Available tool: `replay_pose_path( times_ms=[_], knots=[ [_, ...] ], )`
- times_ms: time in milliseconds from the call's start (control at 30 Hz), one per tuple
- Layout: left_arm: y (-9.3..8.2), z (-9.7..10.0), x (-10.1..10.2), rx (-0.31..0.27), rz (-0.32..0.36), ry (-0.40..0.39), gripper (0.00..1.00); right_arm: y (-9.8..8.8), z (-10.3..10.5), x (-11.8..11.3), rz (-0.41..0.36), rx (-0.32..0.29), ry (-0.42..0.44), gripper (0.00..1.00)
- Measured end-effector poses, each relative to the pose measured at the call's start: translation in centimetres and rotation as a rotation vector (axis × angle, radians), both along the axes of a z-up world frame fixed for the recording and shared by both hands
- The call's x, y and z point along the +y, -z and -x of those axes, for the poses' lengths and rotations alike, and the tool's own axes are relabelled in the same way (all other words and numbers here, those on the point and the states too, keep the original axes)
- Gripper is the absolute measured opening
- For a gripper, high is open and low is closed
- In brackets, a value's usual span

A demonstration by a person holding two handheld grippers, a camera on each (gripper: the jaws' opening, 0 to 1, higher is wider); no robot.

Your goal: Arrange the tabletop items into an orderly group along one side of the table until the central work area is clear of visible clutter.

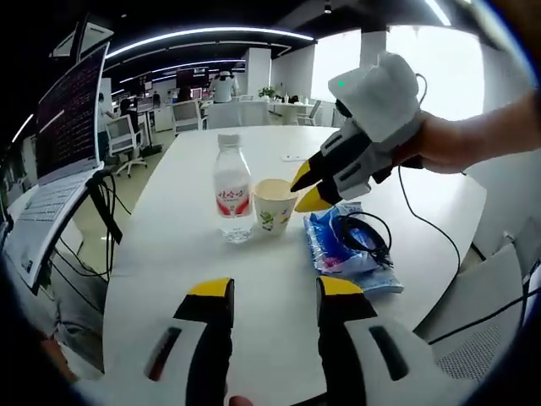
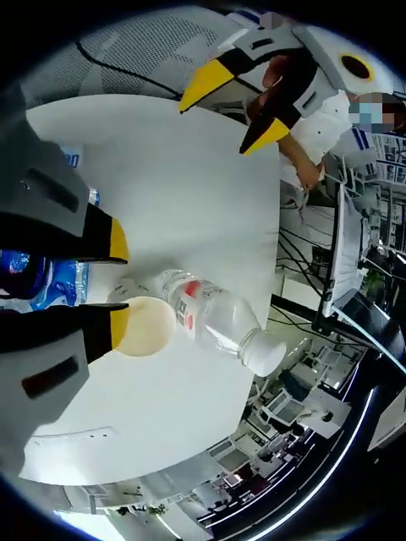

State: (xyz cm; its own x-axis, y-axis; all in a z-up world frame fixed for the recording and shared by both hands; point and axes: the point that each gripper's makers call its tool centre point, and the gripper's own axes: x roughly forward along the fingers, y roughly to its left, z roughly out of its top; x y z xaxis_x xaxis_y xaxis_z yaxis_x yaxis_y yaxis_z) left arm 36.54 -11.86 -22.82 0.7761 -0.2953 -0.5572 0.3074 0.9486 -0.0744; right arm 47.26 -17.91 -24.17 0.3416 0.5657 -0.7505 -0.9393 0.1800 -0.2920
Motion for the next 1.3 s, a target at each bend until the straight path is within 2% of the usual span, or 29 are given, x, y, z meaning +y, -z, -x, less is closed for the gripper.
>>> replay_pose_path(
  times_ms=[267, 467, 733, 1033, 1300],
  knots=[
    [-0.1, -0.1, -0.9, -0.001, 0.002, 0.016, 0.38, -1.5, 0.5, -1.7, -0.032, -0.032, 0.033, 0.16],
    [-0.1, -0.2, -1.3, 0.0, 0.004, 0.023, 0.38, -1.8, 1.5, -2.9, -0.028, -0.051, 0.03, 0.16],
    [0.0, -0.2, -1.8, 0.004, 0.005, 0.033, 0.37, -1.3, 2.6, -5.1, -0.037, -0.038, 0.077, 0.16],
    [-0.1, -0.2, -3.2, 0.007, 0.007, 0.052, 0.37, -0.5, 3.6, -8.7, -0.033, -0.018, 0.139, 0.16],
    [-0.4, -0.5, -3.9, 0.001, 0.008, 0.062, 0.37, -0.5, 3.5, -11.3, -0.045, -0.013, 0.21, 0.16]
  ],
)
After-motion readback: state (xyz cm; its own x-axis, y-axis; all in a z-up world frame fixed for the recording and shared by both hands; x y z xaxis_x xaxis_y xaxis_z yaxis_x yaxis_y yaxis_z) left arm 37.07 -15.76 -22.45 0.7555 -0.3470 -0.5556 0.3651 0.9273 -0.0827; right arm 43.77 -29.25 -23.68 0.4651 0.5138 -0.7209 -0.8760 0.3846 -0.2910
